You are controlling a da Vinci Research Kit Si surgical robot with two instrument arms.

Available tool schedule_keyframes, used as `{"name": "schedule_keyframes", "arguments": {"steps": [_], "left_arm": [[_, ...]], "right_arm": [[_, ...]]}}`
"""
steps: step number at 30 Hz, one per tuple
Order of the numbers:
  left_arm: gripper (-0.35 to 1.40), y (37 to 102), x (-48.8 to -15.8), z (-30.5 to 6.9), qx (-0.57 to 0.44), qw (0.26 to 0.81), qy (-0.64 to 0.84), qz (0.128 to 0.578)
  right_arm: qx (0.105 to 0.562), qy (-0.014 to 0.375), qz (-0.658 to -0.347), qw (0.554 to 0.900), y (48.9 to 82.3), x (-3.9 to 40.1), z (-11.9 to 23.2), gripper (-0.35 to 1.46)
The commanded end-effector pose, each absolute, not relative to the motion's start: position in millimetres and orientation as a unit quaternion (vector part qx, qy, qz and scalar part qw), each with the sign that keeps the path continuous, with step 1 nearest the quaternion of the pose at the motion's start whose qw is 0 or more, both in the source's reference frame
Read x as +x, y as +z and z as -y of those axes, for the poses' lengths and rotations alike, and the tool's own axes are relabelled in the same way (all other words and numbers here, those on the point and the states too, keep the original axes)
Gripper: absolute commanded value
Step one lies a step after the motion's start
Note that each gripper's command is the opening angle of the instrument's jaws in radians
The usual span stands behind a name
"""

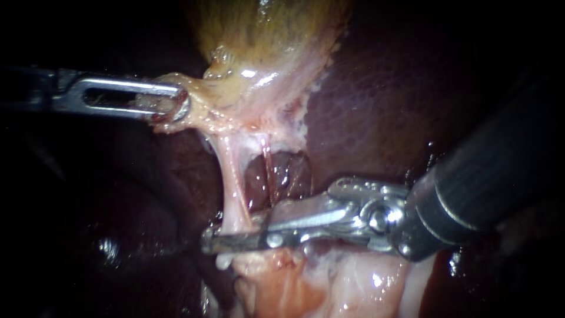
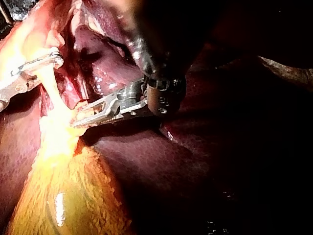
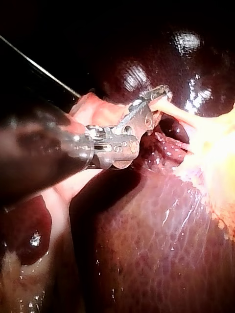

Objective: Going back second clip left tube

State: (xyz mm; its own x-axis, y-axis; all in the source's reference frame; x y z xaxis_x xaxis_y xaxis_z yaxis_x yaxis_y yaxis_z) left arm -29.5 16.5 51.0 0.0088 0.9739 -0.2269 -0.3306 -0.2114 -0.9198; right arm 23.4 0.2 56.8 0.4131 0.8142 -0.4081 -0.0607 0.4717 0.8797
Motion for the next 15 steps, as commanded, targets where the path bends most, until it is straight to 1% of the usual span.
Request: {"name": "schedule_keyframes", "arguments": {"steps": [1, 4, 5, 6, 9, 12, 15], "left_arm": [[-0.35, 50.9, -29.4, -16.5, -0.475, 0.528, 0.617, 0.339], [-0.35, 50.9, -29.4, -16.5, -0.475, 0.528, 0.617, 0.339], [-0.35, 50.9, -29.3, -16.5, -0.475, 0.528, 0.617, 0.339], [-0.35, 50.9, -29.3, -16.5, -0.475, 0.528, 0.617, 0.339], [-0.35, 50.9, -29.3, -16.5, -0.475, 0.528, 0.617, 0.339], [-0.35, 50.9, -29.3, -16.3, -0.475, 0.528, 0.617, 0.339], [-0.35, 50.8, -29.3, -16.2, -0.475, 0.529, 0.617, 0.338]], "right_arm": [[0.417, 0.3, -0.451, 0.73, 56.8, 23.4, -0.2, -0.35], [0.417, 0.297, -0.452, 0.73, 56.8, 23.4, -0.3, -0.35], [0.417, 0.287, -0.456, 0.732, 56.9, 23.5, -0.3, -0.35], [0.411, 0.274, -0.462, 0.737, 57.0, 23.6, -0.2, -0.15], [0.401, 0.258, -0.471, 0.742, 57.5, 24.0, -0.1, 0.24], [0.374, 0.249, -0.486, 0.749, 58.0, 24.1, -0.3, 0.38], [0.347, 0.24, -0.496, 0.759, 58.6, 24.0, -0.8, 0.43]]}}
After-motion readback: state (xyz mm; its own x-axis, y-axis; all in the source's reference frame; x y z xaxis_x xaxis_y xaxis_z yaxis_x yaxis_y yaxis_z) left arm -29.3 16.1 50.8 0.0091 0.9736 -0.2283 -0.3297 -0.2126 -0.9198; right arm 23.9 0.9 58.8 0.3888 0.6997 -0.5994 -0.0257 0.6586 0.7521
